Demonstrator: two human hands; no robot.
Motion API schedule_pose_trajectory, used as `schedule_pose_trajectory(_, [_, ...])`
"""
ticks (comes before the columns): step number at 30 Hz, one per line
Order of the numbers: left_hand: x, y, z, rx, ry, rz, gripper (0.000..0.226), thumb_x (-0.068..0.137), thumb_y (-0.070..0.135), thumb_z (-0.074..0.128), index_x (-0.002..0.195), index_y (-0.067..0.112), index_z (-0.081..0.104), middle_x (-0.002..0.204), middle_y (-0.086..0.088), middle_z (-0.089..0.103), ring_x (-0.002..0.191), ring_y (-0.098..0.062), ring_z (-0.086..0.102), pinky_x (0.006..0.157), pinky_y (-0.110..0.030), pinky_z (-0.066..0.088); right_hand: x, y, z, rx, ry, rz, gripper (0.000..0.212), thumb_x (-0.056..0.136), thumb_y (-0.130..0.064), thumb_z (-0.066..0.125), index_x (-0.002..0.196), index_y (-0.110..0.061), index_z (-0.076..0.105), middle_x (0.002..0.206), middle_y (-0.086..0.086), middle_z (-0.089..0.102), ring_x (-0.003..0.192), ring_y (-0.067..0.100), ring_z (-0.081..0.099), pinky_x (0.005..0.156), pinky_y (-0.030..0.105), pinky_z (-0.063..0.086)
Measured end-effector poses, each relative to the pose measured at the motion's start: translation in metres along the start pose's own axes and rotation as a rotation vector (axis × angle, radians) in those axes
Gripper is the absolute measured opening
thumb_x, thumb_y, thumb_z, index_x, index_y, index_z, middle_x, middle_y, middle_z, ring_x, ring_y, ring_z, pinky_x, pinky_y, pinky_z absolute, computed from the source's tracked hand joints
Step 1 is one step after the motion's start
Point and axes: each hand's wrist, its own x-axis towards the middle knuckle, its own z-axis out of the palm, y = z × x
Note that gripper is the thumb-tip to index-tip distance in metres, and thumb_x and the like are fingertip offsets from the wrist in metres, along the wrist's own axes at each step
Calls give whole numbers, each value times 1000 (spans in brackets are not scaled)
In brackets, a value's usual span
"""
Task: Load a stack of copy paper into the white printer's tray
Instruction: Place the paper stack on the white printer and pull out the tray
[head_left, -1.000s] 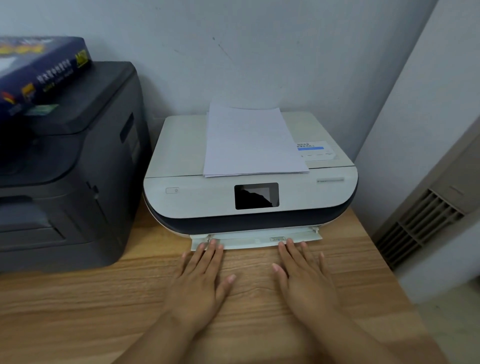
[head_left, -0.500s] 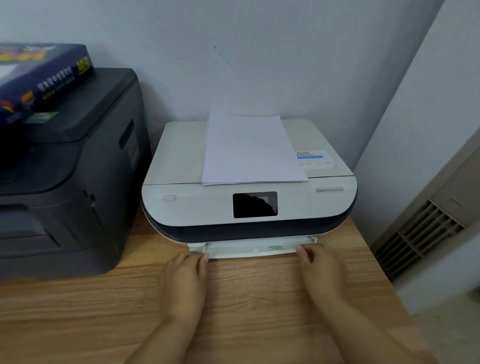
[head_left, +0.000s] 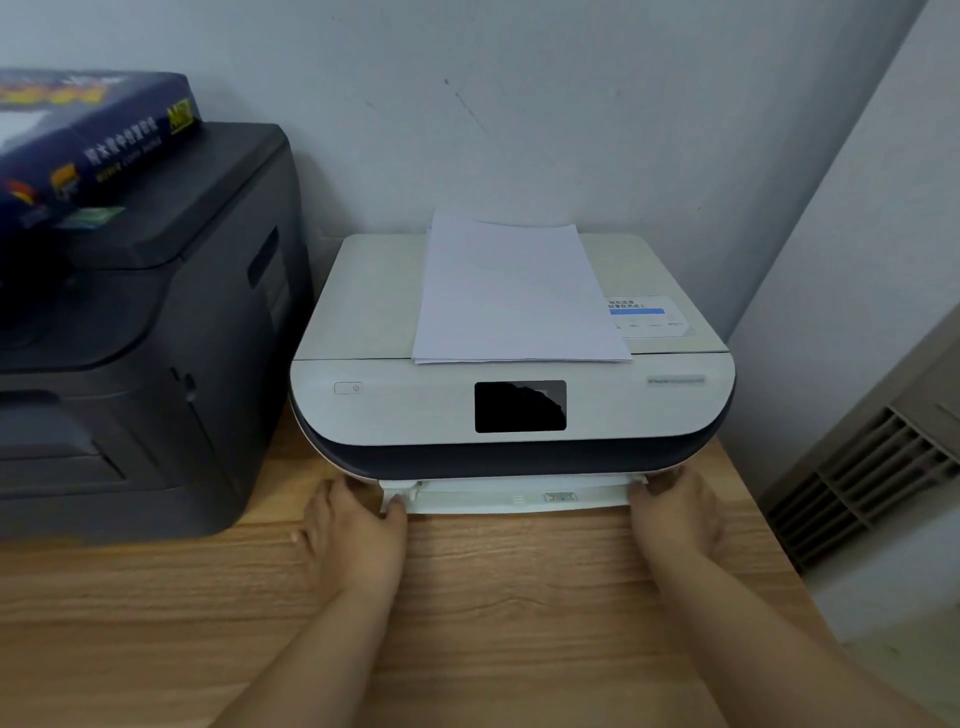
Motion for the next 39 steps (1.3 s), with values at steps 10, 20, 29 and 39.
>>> schedule_pose_trajectory(10, [-3,-14,-8,101,-219,92,76,88,37,47,149,15,8,159,-3,6,146,-19,-1,117,-44,-4,-8,21,-12,-210,-153,-138,66,92,-38,40,149,-20,14,158,-2,14,146,19,6,118,48,4])
schedule_pose_trajectory(20, [-14,-36,-32,273,-377,244,79,90,48,41,149,19,-3,159,3,-5,145,-15,-9,117,-42,-5,-35,48,-37,-353,-289,-257,66,95,-46,25,149,-26,-6,160,-5,-6,146,16,-8,116,48,-2])
schedule_pose_trajectory(29, [-24,-57,-45,335,-469,369,83,87,58,40,148,27,-9,157,8,-14,144,-13,-13,117,-41,-6,-56,69,-55,-377,-354,-332,65,96,-48,24,148,-29,-10,159,-5,-10,146,14,-14,116,47,-8])
schedule_pose_trajectory(39, [-29,-63,-56,368,-565,402,90,85,60,43,146,26,-14,156,8,-18,143,-12,-17,117,-40,-8,-61,82,-64,-429,-414,-346,71,94,-53,27,146,-31,-16,158,-6,-16,145,14,-15,116,47,-8])
